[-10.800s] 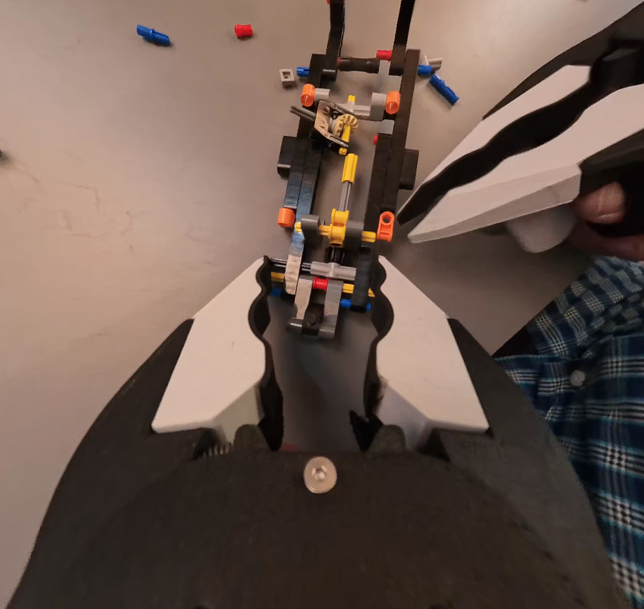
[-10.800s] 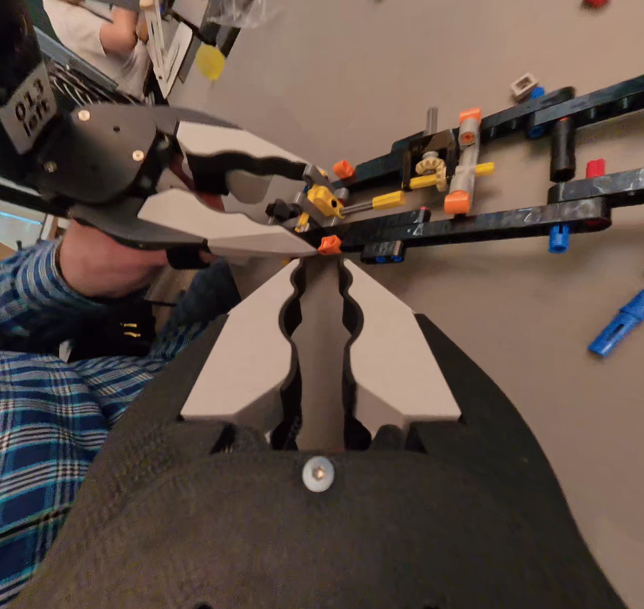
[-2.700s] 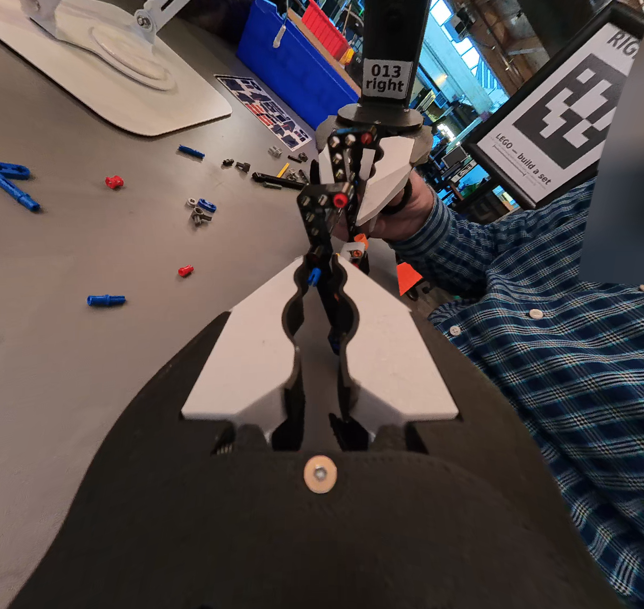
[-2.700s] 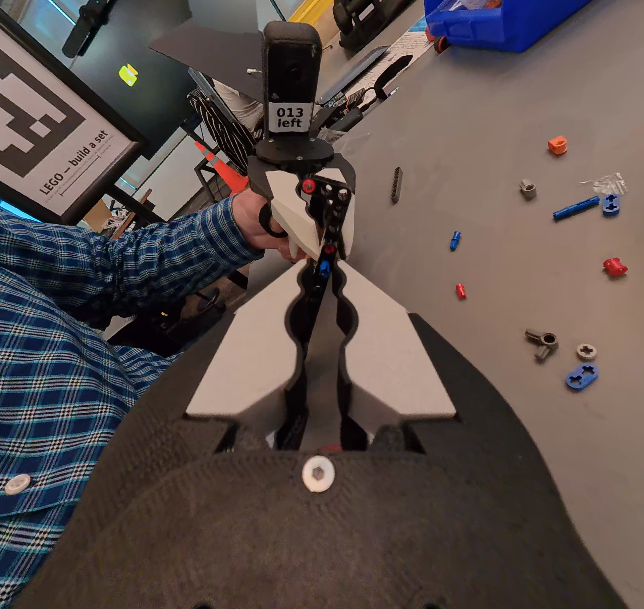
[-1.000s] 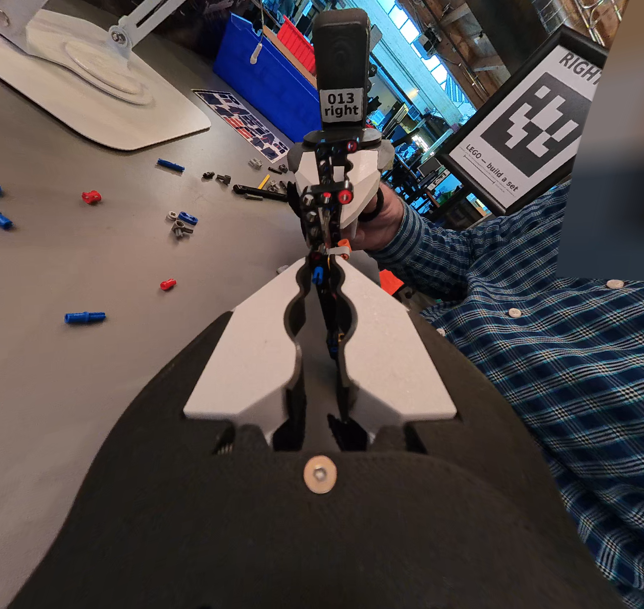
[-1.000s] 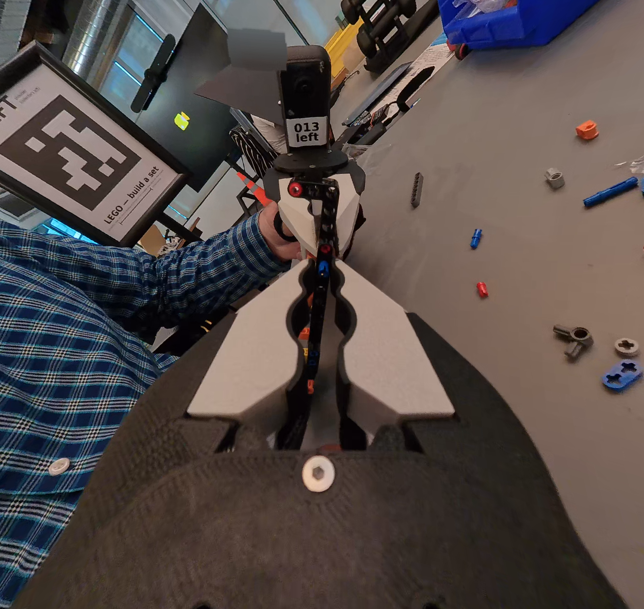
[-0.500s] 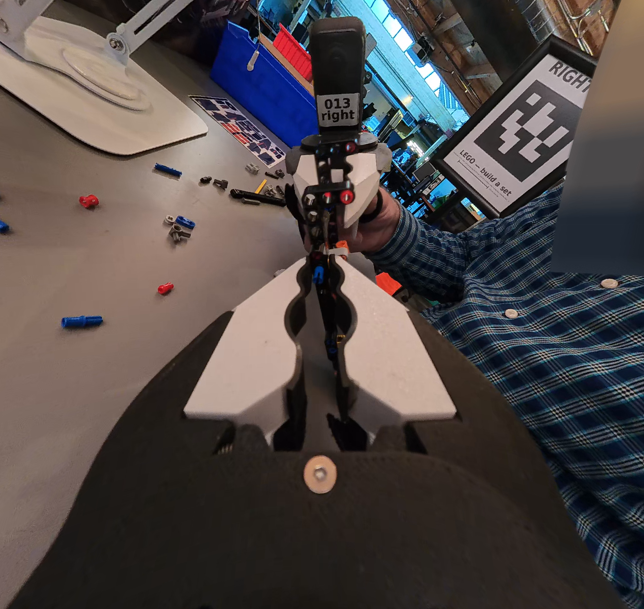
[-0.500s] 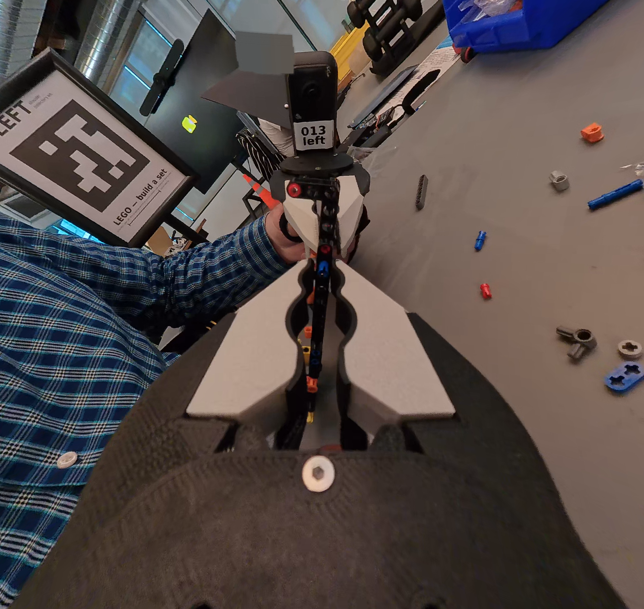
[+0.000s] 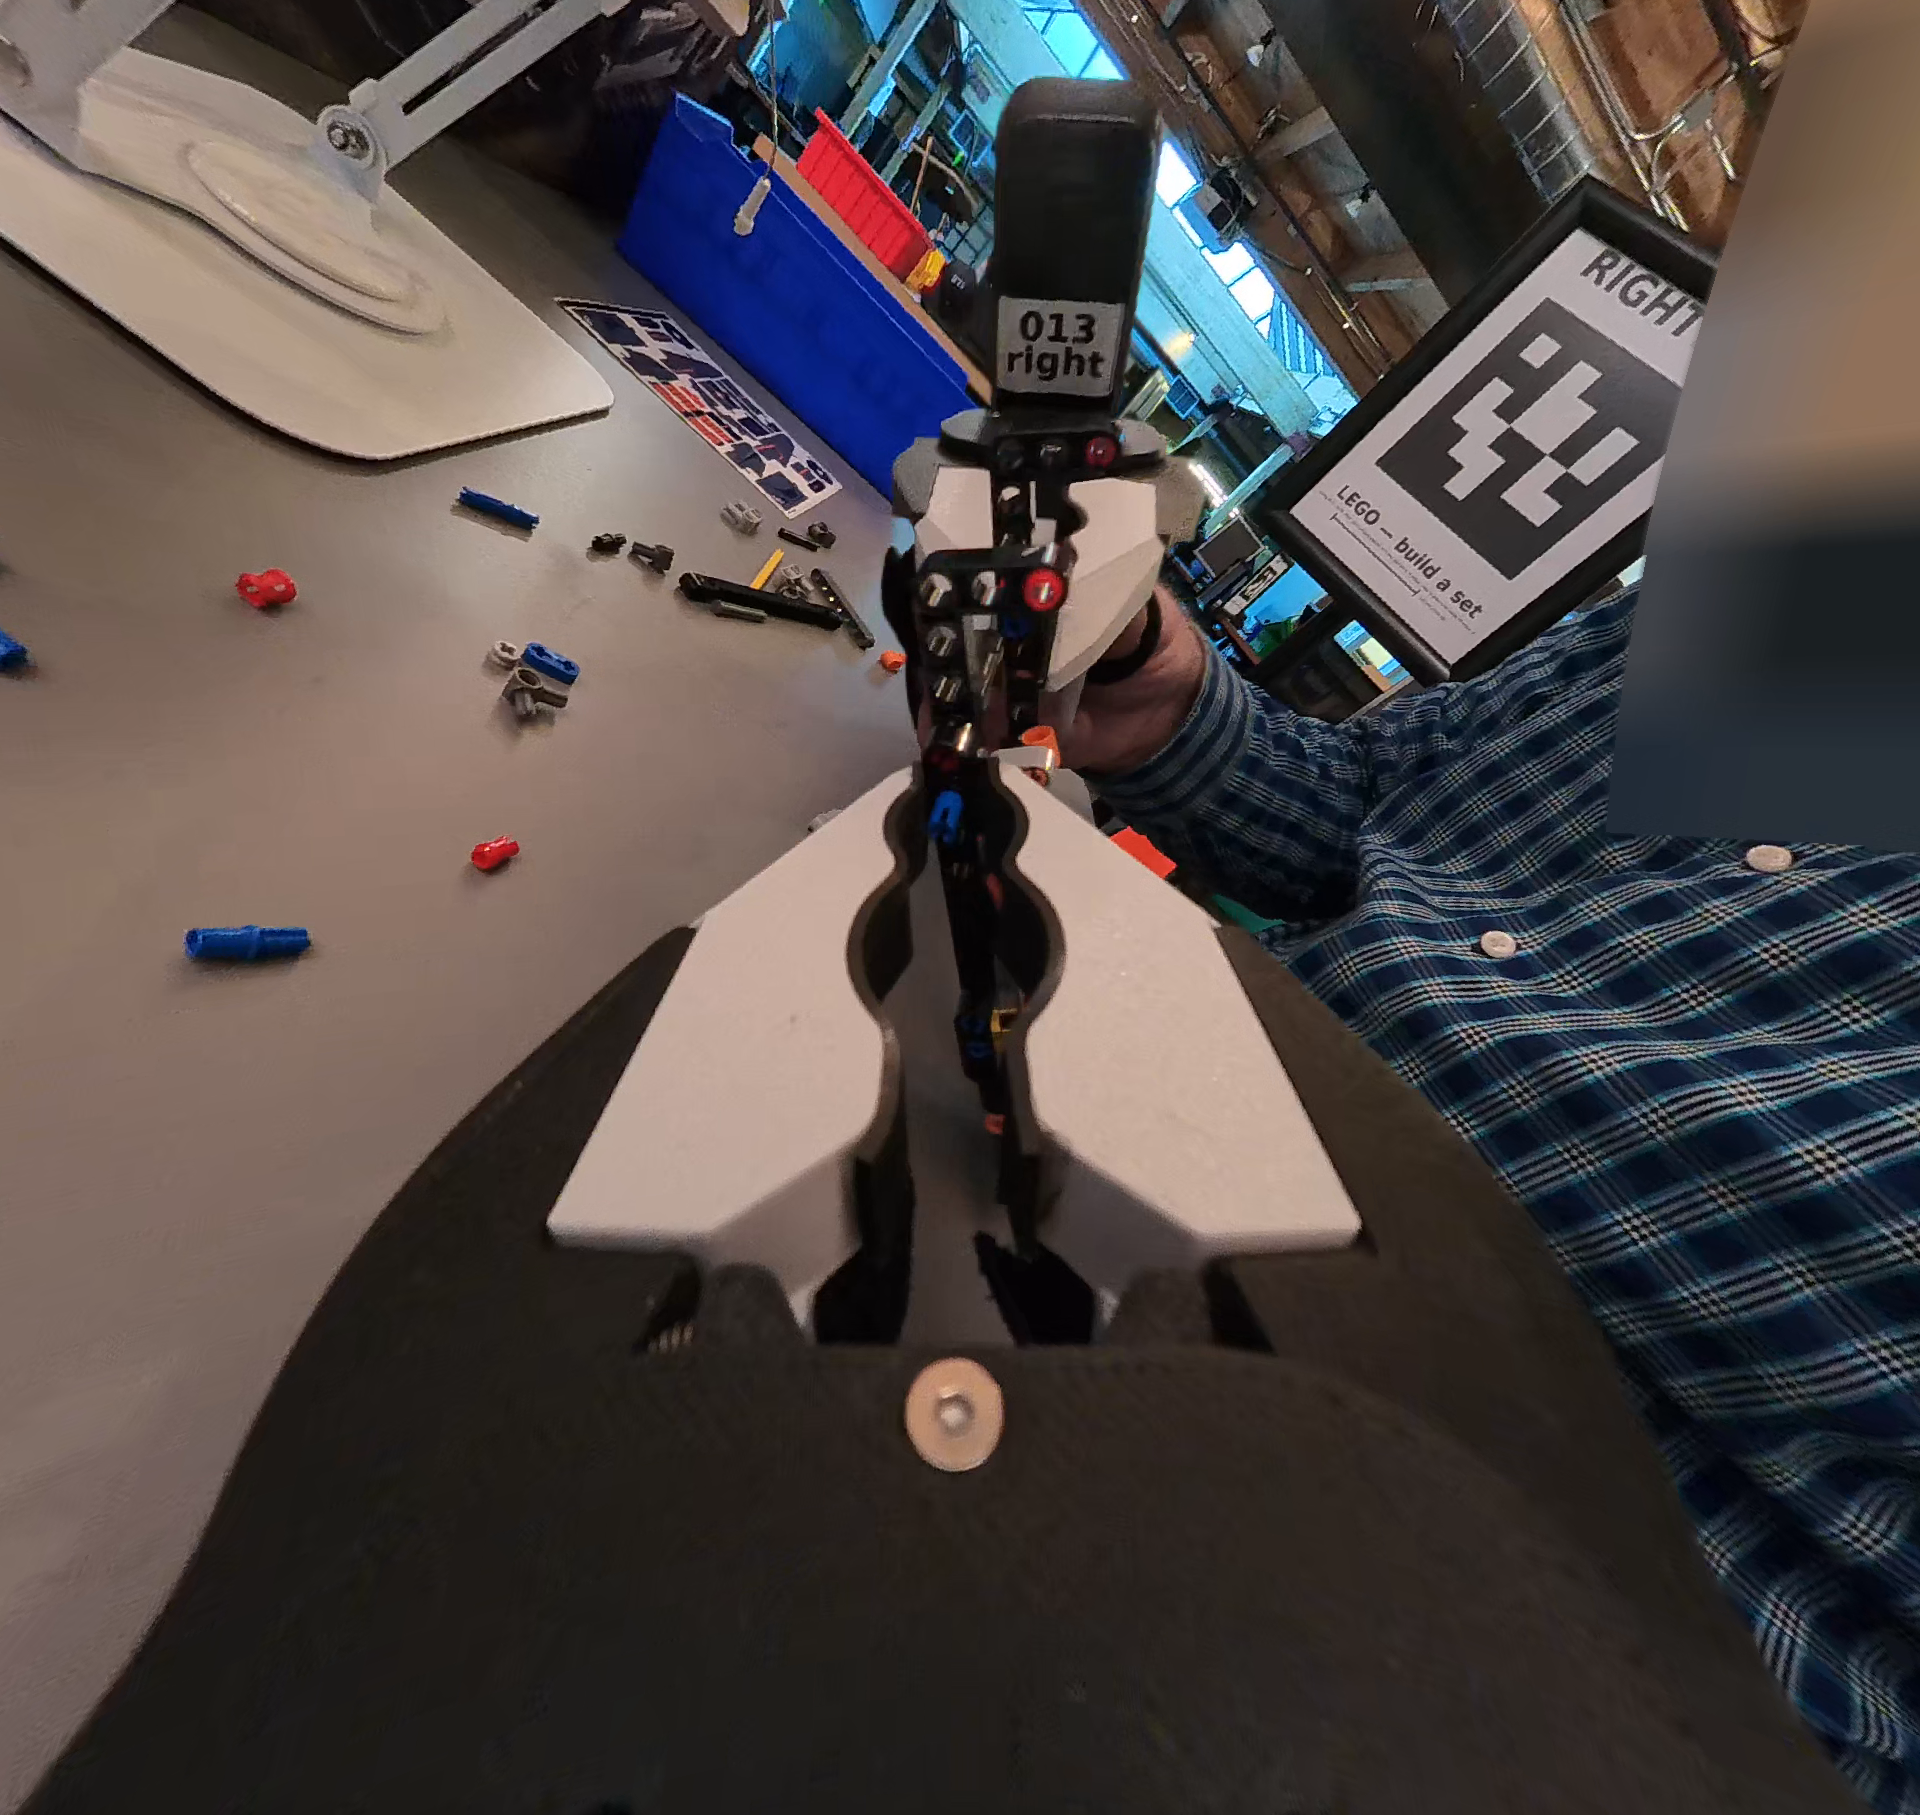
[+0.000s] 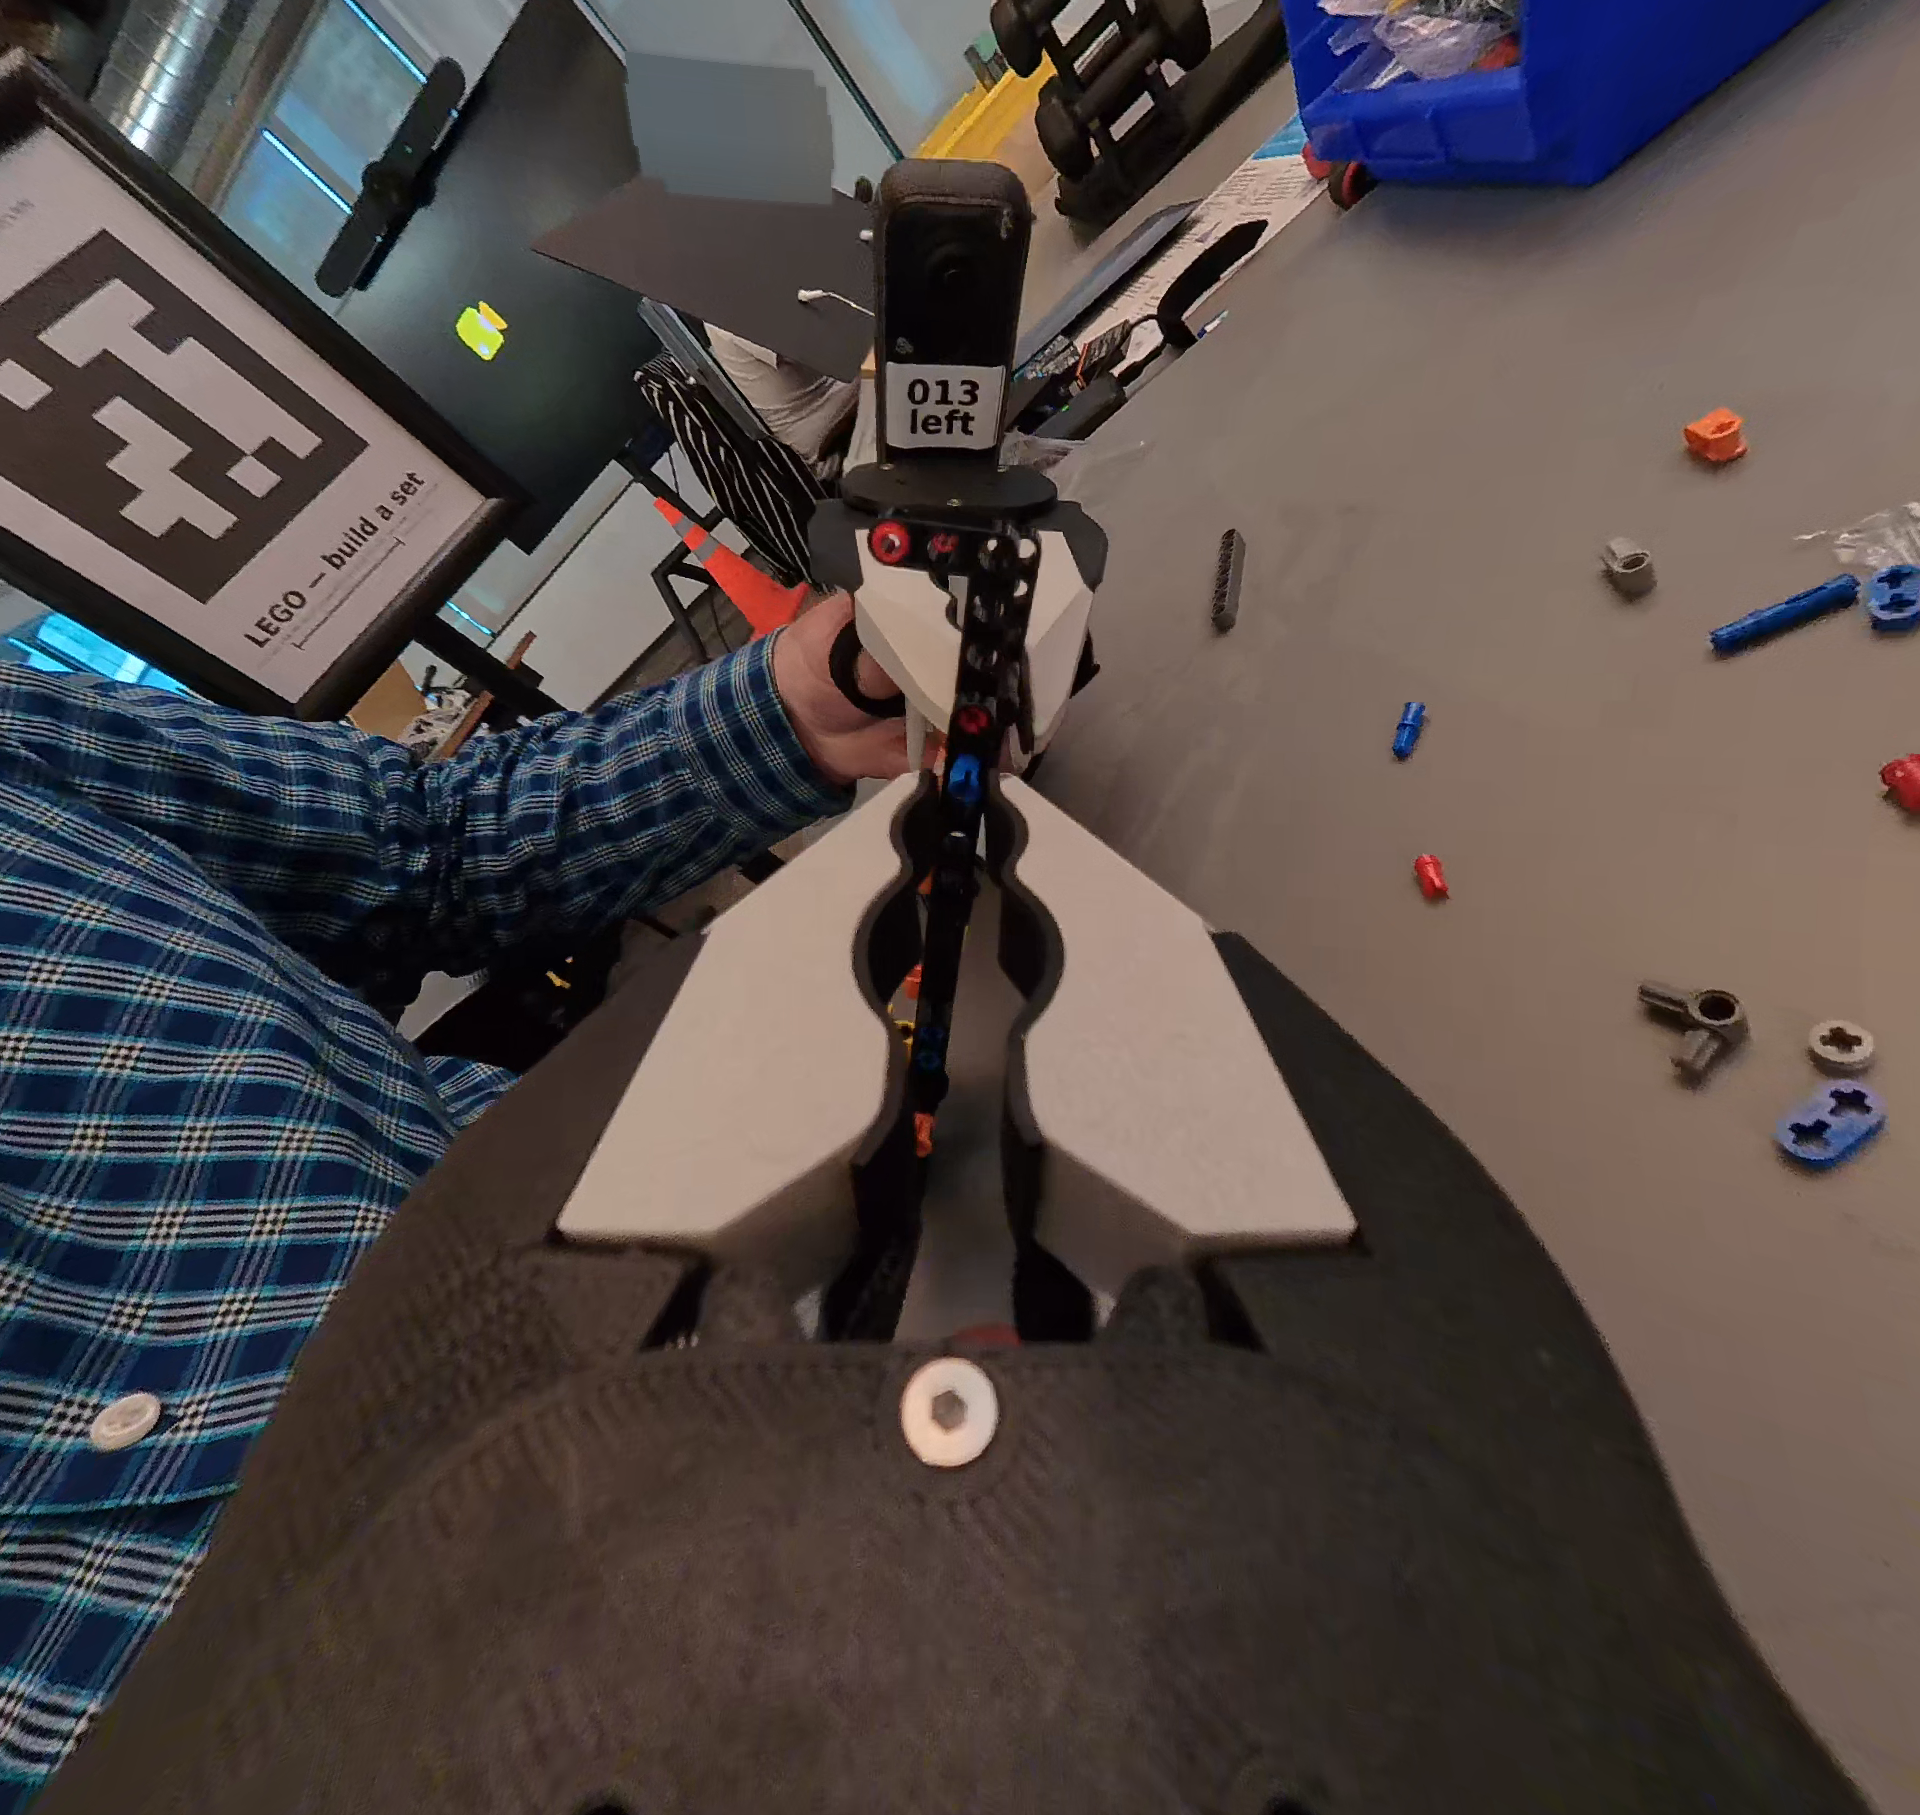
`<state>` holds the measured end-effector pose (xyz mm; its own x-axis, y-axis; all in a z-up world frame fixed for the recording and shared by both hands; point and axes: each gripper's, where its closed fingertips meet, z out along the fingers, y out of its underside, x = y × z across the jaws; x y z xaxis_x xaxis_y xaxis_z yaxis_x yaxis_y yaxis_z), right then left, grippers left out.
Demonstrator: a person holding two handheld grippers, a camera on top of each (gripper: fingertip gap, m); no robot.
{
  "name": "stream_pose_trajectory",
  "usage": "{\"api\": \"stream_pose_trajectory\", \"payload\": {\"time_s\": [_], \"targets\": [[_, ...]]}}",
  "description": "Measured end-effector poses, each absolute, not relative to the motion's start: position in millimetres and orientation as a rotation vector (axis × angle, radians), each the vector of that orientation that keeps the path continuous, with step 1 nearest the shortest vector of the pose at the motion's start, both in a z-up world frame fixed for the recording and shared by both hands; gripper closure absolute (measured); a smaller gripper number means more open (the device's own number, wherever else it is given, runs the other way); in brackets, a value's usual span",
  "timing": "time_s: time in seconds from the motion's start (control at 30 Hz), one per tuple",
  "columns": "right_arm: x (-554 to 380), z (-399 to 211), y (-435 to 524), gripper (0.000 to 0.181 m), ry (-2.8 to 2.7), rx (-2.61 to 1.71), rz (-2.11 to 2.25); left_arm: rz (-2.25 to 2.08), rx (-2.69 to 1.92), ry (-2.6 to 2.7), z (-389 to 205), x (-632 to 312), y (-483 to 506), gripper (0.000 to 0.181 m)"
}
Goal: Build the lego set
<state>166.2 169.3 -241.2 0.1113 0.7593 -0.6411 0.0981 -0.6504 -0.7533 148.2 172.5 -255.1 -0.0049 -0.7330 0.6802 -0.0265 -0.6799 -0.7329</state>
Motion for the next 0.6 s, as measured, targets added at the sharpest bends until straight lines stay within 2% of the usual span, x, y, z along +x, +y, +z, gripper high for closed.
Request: {"api": "stream_pose_trajectory", "payload": {"time_s": [0.6], "targets": [[165.1, -239.8, 168.6, 0.175, -0.819, -1.866, 1.554, -1.781, -1.733, 0.766, -254.7, 147.7, 172.0, 0.174]]}}
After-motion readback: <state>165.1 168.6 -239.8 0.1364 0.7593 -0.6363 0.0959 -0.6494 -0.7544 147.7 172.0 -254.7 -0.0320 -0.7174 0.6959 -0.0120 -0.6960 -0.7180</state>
